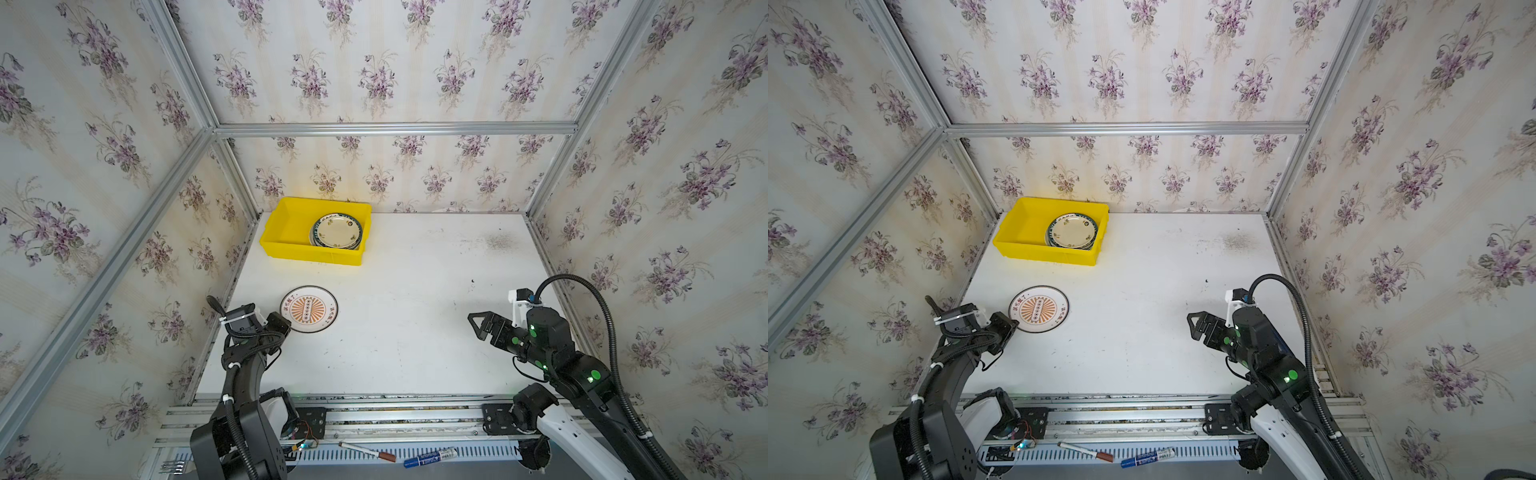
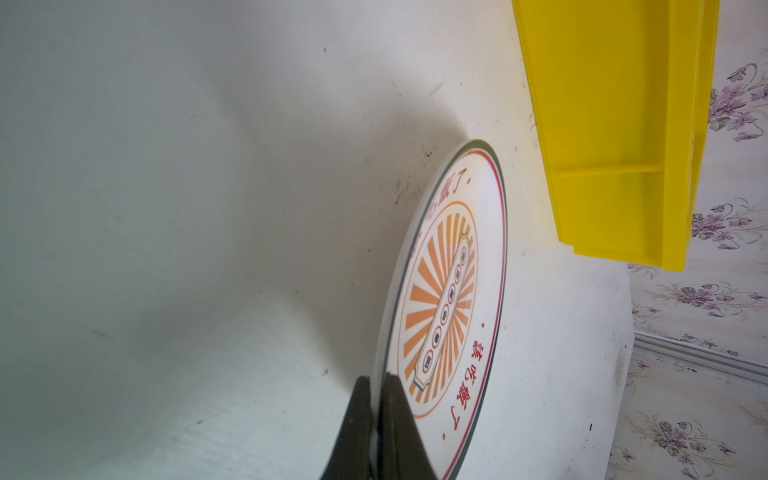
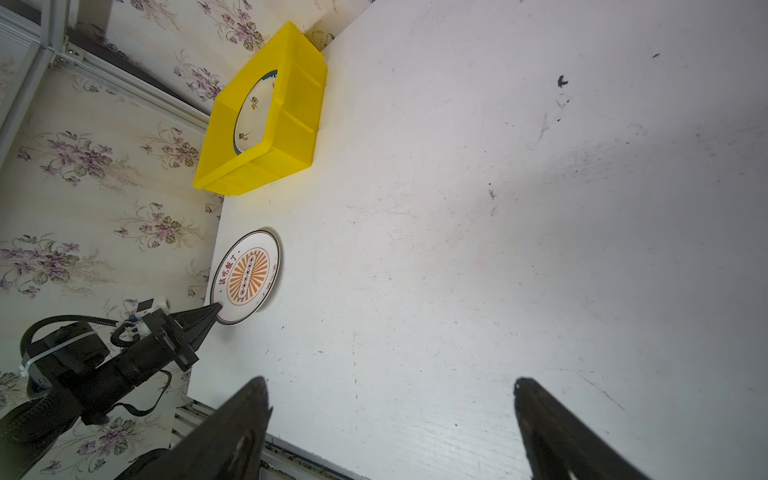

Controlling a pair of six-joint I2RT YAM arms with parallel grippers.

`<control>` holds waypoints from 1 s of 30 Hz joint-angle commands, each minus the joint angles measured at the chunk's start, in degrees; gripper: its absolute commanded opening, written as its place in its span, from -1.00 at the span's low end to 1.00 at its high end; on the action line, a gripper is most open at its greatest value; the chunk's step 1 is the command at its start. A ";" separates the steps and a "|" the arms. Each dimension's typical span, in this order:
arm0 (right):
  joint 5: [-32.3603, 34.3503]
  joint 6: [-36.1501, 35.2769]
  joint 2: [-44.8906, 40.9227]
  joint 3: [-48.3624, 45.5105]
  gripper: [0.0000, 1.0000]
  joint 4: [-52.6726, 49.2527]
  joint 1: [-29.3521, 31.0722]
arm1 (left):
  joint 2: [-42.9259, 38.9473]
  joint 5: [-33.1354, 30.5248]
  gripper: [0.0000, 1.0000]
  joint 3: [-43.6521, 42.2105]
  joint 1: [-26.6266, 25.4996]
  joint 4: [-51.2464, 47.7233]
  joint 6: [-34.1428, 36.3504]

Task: Place the plates into the plastic bin on the countertop
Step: 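Grip the sunburst plate's rim with the left gripper and tilt it upright, then carry the sunburst plate upright over the yellow bin with the left gripper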

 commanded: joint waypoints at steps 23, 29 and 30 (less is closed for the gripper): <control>0.70 1.63 -2.73 -1.81 0.89 2.80 0.01 | -5.78 -1.69 -1.00 18.25 -16.87 -13.73 1.84; 0.66 2.16 -3.14 -2.19 0.89 3.31 0.01 | -1.83 -1.94 -1.00 25.02 -21.79 -13.76 0.94; 0.66 2.16 -3.04 -2.24 0.89 3.27 0.01 | -1.10 -2.17 -1.00 26.41 -22.21 -13.72 0.67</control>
